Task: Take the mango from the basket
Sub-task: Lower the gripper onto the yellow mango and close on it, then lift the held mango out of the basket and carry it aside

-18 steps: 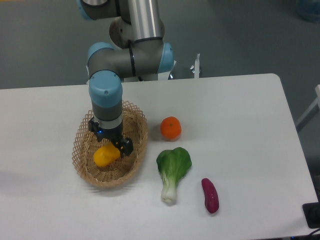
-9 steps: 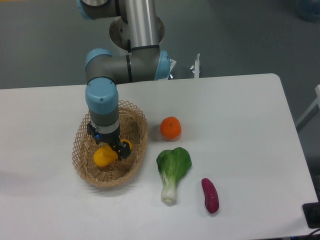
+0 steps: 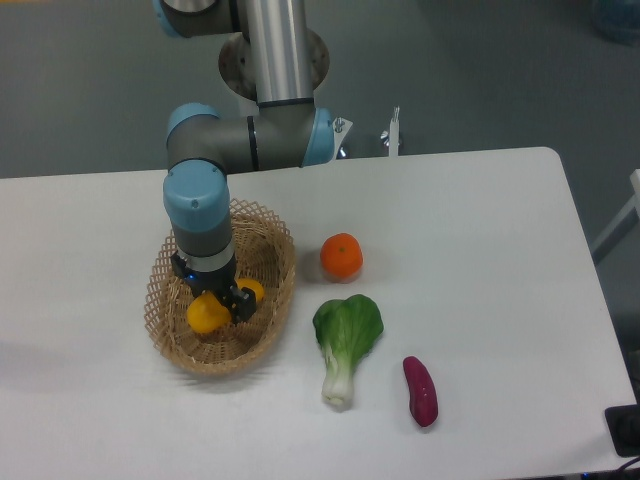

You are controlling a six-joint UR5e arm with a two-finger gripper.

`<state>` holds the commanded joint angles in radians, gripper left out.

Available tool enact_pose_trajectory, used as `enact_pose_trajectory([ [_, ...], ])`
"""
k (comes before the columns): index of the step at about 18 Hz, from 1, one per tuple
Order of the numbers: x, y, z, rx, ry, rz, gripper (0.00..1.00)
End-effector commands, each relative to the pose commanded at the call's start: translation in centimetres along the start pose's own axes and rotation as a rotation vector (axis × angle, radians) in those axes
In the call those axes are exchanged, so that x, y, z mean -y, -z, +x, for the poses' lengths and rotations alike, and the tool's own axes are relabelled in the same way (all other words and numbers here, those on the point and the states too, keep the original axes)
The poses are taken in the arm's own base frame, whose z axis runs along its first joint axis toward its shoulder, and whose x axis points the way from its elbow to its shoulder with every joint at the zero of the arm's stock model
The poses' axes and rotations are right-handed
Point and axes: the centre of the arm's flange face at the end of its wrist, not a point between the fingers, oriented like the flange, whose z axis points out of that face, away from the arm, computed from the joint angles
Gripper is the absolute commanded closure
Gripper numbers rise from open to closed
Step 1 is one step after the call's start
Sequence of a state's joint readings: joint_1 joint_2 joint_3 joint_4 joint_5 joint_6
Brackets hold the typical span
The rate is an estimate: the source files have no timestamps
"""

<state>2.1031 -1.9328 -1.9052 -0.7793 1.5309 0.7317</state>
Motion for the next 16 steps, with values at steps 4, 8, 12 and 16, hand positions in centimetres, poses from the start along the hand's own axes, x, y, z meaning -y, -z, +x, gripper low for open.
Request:
enact_pose_trajectory([
  [4, 0.1, 0.2, -0.1, 0.008, 0.0, -0.001, 0.55],
  [8, 0.2, 1.3, -0.3, 0.022, 0.001, 0.015, 0.55],
  [12, -0.1, 4.8, -1.9, 0.062, 0.024, 0.055, 0.55],
  [16, -2.7, 8.0, -7.3, 0.111, 0.108, 0.09, 0.54],
])
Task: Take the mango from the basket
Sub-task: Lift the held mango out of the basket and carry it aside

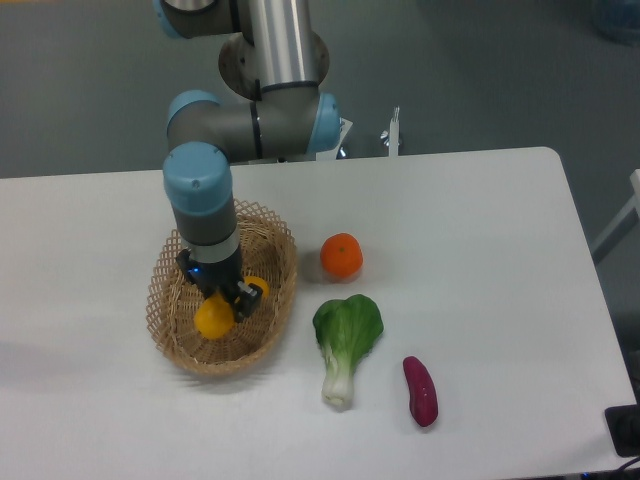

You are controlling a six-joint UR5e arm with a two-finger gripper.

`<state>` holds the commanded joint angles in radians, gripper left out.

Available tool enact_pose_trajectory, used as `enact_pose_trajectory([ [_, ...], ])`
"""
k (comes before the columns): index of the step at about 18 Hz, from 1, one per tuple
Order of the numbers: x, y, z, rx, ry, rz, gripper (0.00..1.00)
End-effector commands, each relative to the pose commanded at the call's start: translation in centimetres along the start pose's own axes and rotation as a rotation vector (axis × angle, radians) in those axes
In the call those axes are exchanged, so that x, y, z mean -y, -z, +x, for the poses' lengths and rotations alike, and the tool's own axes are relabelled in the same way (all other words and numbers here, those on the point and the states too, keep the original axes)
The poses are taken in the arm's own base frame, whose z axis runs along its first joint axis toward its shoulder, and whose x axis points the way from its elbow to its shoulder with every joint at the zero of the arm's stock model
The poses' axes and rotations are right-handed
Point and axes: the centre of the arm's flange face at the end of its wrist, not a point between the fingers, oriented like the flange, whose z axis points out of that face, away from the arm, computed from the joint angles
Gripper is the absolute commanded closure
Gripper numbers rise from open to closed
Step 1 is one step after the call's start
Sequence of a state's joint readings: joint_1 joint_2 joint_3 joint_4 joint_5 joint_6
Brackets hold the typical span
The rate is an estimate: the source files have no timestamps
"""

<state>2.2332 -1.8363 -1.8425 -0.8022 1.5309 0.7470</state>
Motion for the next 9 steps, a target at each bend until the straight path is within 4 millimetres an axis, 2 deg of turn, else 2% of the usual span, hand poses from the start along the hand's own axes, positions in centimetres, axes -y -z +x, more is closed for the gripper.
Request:
enact_pose_trajectory([
  [5, -2.5, 3.4, -7.2, 0.063, 0.041, 0.023, 0.54],
  [9, -3.8, 6.3, -12.2, 0.071, 0.053, 0.003, 0.54],
])
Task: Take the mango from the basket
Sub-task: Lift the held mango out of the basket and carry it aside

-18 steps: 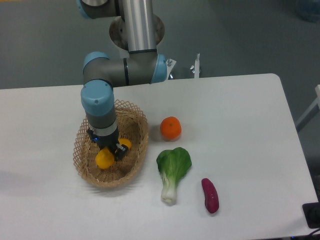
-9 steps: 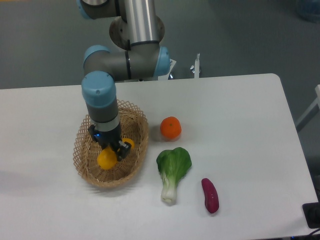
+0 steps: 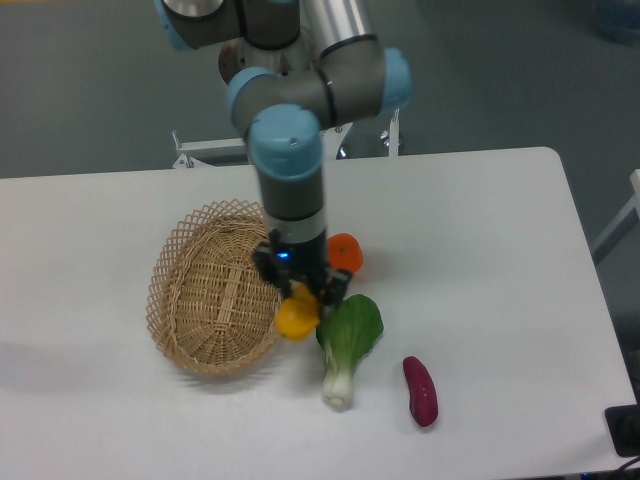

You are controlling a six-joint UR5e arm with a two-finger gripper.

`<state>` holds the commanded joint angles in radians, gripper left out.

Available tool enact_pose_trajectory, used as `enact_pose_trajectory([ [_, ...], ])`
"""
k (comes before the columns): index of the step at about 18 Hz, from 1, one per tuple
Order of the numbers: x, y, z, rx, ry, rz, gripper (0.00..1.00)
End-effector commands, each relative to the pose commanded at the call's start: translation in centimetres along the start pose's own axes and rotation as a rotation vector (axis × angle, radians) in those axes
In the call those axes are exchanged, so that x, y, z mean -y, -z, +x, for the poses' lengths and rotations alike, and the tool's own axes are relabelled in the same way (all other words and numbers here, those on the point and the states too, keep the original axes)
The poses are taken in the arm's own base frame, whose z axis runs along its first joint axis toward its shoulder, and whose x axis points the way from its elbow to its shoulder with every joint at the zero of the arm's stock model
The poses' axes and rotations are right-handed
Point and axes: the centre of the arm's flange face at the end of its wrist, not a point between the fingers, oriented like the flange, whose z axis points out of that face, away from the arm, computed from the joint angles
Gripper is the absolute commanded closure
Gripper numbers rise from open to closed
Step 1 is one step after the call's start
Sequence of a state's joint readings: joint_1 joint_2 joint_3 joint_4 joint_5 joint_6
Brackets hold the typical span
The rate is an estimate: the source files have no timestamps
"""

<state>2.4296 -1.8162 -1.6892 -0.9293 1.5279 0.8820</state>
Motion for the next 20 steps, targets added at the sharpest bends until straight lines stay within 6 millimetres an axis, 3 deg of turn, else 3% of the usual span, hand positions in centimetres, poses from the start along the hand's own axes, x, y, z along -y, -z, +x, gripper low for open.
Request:
enact_pose_trajectory([
  [4, -0.8, 2.6, -4.1, 0.006, -0.026, -0.012, 0.54],
  [11, -5.9, 3.1, -9.2, -0.002, -0.1, -0.022, 0.54],
  [20, -8.3, 2.9, -11.1, 0.0, -0.169, -0.034, 0.54],
])
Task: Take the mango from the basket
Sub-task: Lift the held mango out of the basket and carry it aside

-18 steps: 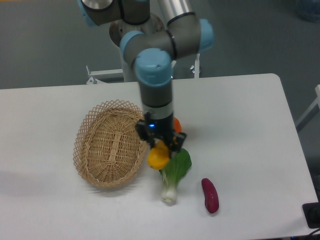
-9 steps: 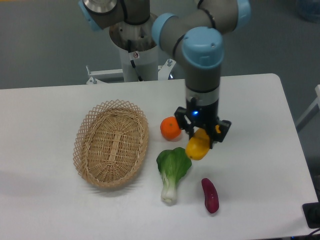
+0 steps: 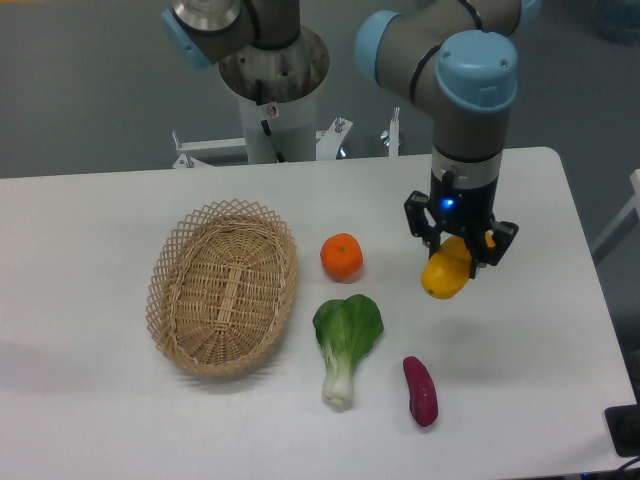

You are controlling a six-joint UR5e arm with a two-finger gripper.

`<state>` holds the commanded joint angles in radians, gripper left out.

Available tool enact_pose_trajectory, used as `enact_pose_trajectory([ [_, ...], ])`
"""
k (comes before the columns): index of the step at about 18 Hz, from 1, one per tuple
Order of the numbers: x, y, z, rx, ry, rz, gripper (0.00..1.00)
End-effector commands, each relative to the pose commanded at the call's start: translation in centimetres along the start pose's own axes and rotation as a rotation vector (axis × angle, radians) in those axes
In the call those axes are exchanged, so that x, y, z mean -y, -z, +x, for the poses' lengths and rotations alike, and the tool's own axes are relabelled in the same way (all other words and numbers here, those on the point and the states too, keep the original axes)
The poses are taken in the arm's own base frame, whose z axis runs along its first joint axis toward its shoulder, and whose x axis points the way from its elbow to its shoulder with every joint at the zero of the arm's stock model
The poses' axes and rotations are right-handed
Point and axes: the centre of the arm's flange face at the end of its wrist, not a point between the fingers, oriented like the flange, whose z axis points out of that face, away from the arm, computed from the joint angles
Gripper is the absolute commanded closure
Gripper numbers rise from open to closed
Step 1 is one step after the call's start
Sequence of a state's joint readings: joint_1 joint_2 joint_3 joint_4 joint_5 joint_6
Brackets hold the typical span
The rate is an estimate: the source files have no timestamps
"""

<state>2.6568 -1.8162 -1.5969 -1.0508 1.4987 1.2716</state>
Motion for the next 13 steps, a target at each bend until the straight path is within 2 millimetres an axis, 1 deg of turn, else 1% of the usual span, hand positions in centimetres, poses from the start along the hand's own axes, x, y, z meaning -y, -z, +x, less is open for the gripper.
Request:
enact_pose_trajectory([
  [6, -0.12, 0.01, -0.25, 0.002, 0.003, 0.0, 0.54],
  [13, -0.87, -0.08, -0.68, 0.002, 0.016, -0.004, 0.54],
])
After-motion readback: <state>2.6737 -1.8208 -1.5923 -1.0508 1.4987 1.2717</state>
